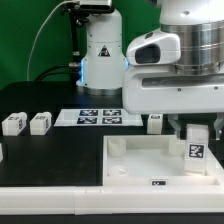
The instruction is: Assemble one leg
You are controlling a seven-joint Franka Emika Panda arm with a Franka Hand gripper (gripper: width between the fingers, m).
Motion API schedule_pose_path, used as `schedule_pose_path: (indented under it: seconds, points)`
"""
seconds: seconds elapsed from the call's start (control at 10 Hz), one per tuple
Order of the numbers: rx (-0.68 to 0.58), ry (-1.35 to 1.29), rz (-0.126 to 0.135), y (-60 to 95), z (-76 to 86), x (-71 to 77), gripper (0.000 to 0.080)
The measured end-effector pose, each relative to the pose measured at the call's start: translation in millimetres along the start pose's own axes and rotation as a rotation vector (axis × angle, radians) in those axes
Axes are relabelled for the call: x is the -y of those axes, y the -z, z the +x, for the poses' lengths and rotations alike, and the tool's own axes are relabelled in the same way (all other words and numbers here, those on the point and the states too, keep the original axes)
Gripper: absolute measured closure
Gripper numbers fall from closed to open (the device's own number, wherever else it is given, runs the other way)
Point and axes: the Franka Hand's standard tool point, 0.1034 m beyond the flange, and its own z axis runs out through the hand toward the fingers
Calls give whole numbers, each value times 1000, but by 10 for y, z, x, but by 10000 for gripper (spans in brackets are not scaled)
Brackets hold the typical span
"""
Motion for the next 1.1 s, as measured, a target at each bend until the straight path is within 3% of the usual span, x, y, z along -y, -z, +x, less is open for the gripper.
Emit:
schedule_pose_path:
  seconds: [0.6, 0.8, 1.0, 1.1]
  points:
    - [5, -828, 13, -11, -4, 25, 502]
    - [4, -951, 20, -11, 6, 25, 502]
    - [4, -888, 20, -13, 4, 27, 502]
    - [3, -868, 20, -13, 3, 30, 334]
